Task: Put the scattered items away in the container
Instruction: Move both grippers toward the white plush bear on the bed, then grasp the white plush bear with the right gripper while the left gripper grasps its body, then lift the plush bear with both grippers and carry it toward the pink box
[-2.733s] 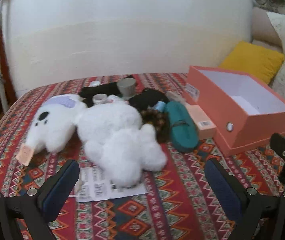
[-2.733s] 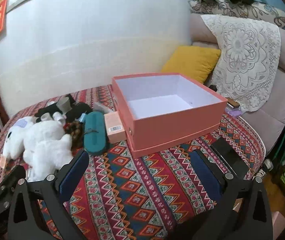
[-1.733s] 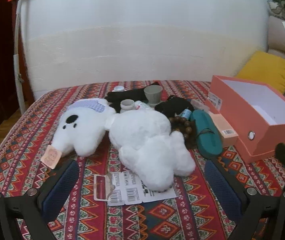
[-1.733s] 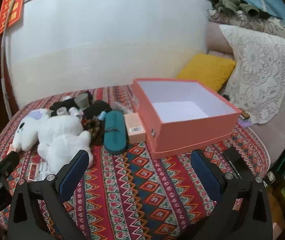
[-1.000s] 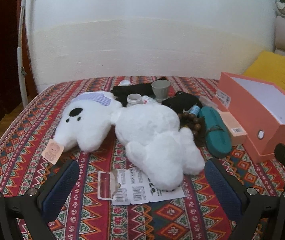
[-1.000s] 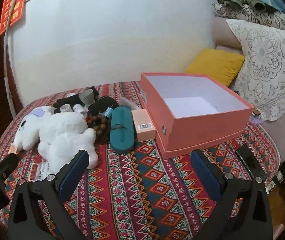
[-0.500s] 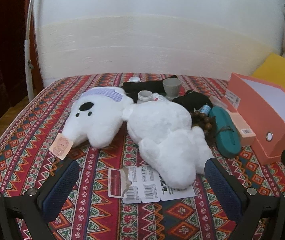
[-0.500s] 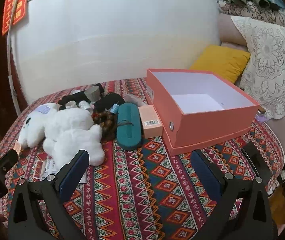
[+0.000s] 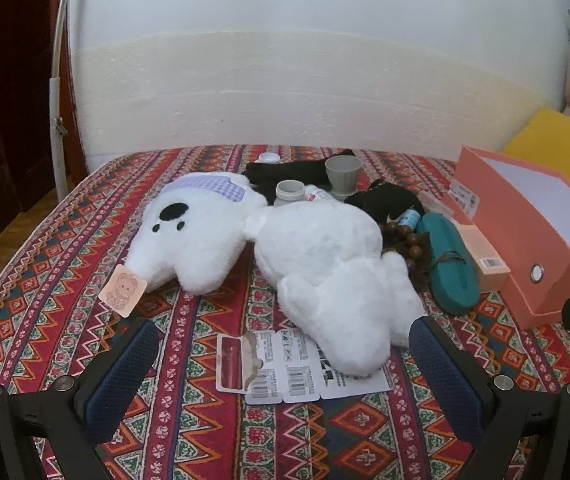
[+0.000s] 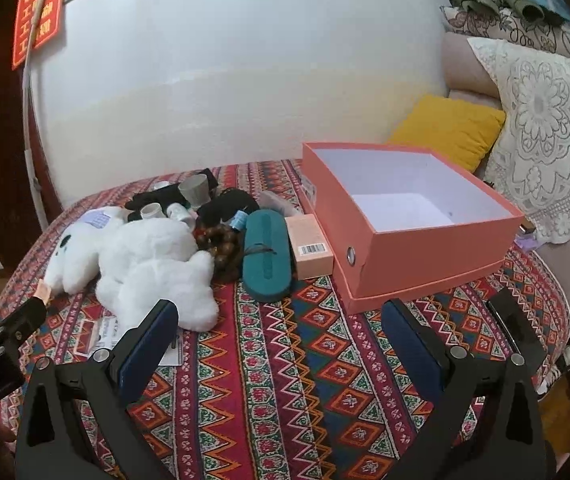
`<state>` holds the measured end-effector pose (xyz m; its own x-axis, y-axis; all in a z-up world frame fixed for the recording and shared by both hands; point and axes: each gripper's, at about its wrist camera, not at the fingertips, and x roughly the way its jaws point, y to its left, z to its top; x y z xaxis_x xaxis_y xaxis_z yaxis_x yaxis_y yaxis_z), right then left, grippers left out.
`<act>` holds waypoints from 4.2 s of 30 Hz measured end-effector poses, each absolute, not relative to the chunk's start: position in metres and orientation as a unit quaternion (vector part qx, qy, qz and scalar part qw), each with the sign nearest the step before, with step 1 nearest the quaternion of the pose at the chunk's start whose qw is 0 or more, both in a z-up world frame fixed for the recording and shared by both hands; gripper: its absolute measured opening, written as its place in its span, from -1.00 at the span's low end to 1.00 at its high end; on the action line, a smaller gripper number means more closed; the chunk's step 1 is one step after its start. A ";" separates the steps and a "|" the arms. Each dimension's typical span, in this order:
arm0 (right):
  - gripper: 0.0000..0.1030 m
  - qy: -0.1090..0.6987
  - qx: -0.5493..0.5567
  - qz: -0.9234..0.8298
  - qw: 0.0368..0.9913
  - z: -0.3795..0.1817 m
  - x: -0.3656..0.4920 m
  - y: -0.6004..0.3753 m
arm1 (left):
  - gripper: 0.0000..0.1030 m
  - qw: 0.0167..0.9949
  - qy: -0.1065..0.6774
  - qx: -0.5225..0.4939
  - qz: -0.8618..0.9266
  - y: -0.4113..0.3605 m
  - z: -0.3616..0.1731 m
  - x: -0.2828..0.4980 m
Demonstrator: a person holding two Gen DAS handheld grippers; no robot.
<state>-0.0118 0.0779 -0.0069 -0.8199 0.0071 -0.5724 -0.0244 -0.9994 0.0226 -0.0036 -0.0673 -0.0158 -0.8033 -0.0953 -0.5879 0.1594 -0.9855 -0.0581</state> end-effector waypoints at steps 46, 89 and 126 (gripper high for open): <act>1.00 -0.043 -0.452 0.867 -0.206 -0.063 -0.164 -0.030 | 1.00 0.061 -0.032 0.410 -0.910 -0.170 -0.054 -0.114; 0.54 -0.041 -0.462 0.844 -0.270 -0.085 -0.194 -0.072 | 0.45 0.107 -0.043 0.402 -0.908 -0.186 -0.057 -0.143; 0.56 0.116 -0.230 0.802 -0.539 0.132 0.101 -0.056 | 0.47 0.281 -0.069 0.140 -0.947 -0.128 0.088 0.246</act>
<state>0.1013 -0.0562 0.1320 -0.3140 -0.9176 -0.2438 0.8115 -0.3927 0.4328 0.2459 -0.1279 0.0882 -0.8033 -0.5510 -0.2259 0.5127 -0.8329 0.2084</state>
